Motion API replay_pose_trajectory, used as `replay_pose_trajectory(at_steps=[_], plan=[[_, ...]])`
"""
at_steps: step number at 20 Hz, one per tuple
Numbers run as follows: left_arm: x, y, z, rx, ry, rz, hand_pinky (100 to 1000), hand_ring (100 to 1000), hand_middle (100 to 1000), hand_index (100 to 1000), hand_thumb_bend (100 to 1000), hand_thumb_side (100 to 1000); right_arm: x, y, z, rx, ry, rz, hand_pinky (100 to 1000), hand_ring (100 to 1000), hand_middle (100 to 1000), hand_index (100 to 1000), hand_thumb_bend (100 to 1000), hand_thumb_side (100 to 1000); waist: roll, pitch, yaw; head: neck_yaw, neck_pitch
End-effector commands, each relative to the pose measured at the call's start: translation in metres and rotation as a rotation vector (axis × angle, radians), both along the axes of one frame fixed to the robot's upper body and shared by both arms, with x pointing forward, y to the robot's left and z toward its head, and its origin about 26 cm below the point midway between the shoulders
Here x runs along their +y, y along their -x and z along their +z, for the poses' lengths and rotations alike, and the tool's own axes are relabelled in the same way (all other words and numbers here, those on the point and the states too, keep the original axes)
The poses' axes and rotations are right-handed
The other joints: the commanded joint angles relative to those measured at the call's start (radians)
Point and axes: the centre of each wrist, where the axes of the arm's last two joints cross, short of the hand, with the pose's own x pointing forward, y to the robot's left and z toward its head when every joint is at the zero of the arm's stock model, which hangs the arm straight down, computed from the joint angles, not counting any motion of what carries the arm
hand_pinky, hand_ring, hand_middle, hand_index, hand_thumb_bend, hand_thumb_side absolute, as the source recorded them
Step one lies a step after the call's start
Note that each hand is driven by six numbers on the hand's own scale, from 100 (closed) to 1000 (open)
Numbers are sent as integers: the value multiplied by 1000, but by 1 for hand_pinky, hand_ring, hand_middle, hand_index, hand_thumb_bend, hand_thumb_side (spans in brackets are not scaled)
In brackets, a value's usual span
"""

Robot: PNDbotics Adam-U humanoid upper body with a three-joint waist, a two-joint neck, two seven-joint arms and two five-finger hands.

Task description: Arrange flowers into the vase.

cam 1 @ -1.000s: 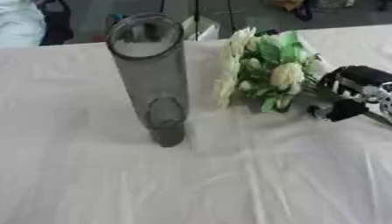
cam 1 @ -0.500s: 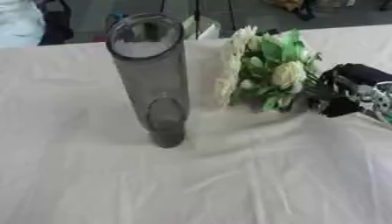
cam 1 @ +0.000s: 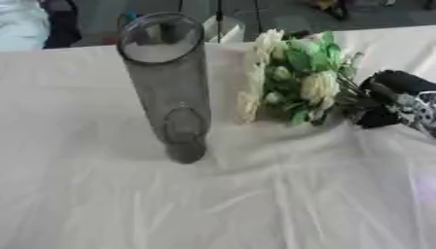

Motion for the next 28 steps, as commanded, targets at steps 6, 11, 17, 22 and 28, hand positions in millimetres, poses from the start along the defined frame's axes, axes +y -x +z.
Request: replay_pose_trajectory(at_steps=[6,11,17,22,28], plan=[[-1,3,5,-19,-13,-6,653,828,813,877,100,1000,-8,-5,1,-48,-53,-15,100,113,100,294,100,424,4,-4,2,-5,-16],[-1,3,5,-17,-13,-5,649,814,805,876,100,1000,-14,-10,1,-88,-100,-26,100,100,100,119,100,503,7,-2,2,-5,-20],[0,3,5,-15,-15,-3,645,801,796,871,100,1000,-19,-12,1,-158,-135,-20,100,100,100,100,100,504,8,-3,1,-3,-23],[0,3,4,-12,-18,-1,642,792,791,869,100,1000,-26,-13,2,-211,-168,-5,100,100,100,100,100,560,10,-5,1,1,-28],[0,3,4,-9,-25,1,639,787,789,868,100,1000,-32,-12,7,-291,-183,16,100,100,100,100,100,618,11,-6,0,4,-31]])
